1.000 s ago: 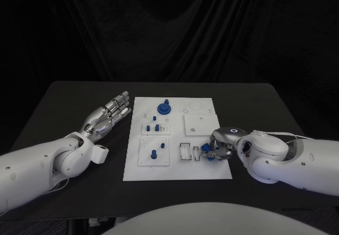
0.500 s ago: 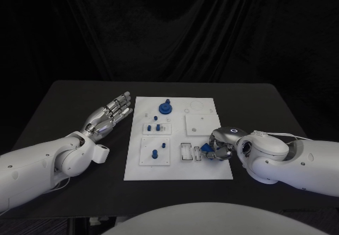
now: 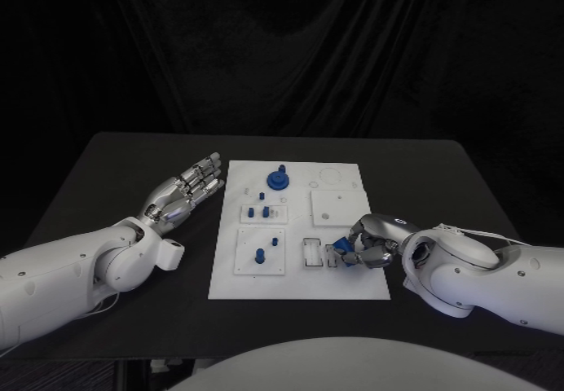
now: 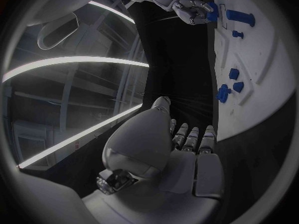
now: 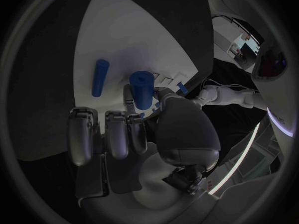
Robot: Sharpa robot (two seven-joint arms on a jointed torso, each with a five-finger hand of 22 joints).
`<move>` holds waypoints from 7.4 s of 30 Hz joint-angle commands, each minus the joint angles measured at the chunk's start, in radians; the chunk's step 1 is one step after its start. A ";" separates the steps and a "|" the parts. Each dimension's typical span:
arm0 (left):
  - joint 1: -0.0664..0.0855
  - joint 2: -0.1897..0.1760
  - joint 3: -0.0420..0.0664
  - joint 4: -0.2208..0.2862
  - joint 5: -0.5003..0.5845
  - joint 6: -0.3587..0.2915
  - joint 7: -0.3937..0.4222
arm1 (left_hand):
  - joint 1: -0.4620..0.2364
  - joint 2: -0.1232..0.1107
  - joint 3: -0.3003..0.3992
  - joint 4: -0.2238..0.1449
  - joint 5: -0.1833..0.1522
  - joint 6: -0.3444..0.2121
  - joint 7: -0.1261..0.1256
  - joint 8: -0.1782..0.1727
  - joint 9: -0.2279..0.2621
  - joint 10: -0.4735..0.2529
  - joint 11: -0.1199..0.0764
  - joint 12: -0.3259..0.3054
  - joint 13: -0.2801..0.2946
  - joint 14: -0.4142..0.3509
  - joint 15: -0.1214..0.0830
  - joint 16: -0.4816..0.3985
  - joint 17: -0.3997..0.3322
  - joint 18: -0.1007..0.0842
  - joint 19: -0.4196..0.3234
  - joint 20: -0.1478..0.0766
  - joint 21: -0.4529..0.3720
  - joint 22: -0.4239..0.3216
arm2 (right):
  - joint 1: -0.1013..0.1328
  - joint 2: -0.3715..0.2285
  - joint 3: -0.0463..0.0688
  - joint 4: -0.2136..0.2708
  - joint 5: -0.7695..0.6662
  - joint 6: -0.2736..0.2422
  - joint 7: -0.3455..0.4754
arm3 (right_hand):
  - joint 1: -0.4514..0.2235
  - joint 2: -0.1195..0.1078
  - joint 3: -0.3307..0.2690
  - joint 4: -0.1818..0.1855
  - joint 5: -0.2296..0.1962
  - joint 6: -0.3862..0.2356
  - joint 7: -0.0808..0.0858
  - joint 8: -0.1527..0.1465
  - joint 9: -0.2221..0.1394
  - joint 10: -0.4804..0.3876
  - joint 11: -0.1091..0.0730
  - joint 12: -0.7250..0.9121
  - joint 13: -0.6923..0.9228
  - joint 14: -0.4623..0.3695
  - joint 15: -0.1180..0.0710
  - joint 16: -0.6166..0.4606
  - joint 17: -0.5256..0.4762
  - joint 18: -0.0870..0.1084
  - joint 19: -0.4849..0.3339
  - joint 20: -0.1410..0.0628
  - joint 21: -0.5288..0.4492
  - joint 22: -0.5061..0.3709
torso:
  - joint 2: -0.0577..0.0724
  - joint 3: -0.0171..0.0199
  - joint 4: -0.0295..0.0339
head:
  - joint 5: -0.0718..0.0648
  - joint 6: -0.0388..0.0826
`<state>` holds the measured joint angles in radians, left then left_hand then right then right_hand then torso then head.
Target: Assemble the parts on the task board
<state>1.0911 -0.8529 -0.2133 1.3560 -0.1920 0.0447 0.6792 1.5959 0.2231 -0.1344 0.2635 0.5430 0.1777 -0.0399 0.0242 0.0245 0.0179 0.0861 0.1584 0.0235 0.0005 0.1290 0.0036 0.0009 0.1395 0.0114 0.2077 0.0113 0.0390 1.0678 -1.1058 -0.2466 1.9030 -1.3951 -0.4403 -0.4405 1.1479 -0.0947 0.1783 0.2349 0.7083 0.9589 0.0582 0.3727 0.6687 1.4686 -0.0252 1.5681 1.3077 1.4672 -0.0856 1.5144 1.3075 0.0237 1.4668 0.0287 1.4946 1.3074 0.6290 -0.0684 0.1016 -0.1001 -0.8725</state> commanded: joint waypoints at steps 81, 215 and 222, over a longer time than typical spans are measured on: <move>-0.010 0.022 0.001 -0.019 -0.001 0.039 0.009 | 0.009 -0.002 0.014 0.003 -0.010 0.019 0.044 0.006 0.004 0.001 0.002 0.005 0.001 0.000 0.010 -0.004 -0.001 0.012 0.000 0.011 -0.001 0.001 | 0.041 0.102 0.002 -0.059 0.398 0.030 0.071 | -0.273 0.108 -0.065 0.055 -0.524 -0.040 0.011 -0.060 0.085 0.102 0.022 0.003 0.263 0.066 0.017 -0.036 0.052 0.022 0.025 0.013 -0.095 0.202 | 0.000 -0.0004 -0.0009 | 0.040 0.000; -0.016 0.018 0.001 -0.030 -0.001 0.050 -0.012 | 0.008 -0.004 0.023 0.002 0.004 0.031 0.053 0.007 0.005 0.003 -0.002 0.011 0.002 0.000 0.018 -0.004 -0.001 0.010 0.002 0.017 0.000 0.002 | 0.019 -0.035 -0.003 -0.040 -0.048 0.243 -0.125 | 0.163 0.121 -0.175 -0.064 -0.116 -0.025 -0.001 -0.065 0.026 0.102 0.009 0.003 0.263 0.064 0.005 -0.035 0.041 0.019 0.032 0.001 -0.091 0.207 | 0.005 0.0008 -0.0006 | -0.046 0.000; -0.017 0.018 0.001 -0.030 -0.001 0.052 -0.014 | 0.009 -0.004 0.024 0.002 0.003 0.032 0.054 0.007 0.005 0.002 -0.001 0.011 0.002 0.000 0.018 -0.004 -0.001 0.010 0.002 0.017 0.000 0.002 | 0.015 -0.028 -0.003 -0.043 -0.038 0.222 -0.117 | 0.203 0.095 0.002 -0.166 -0.190 -0.007 0.006 -0.083 -0.007 0.102 0.019 0.003 0.263 0.062 0.009 -0.038 0.034 0.019 0.031 0.005 -0.093 0.206 | 0.005 0.0005 0.0004 | -0.042 0.000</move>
<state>1.0761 -0.8365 -0.2135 1.3243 -0.1930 0.0832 0.6572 1.5959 0.2231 -0.1152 0.2661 0.5433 0.2075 0.0107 0.0282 0.0287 0.0217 0.0896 0.1662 0.0243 0.0023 0.1413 0.0036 0.0010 0.1394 0.0149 0.2182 0.0113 0.0415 1.0956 -1.1355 -0.2407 1.8667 -1.4433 -0.2220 -0.5543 1.3503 0.0105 0.0513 0.1874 0.5238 0.9449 0.0655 0.3041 0.8032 1.4665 -0.0158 1.5681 1.3073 1.4667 -0.0815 1.4827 1.3075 0.0393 1.4664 0.0293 1.4054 1.3073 0.6338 -0.0678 0.1014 -0.1444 -0.8726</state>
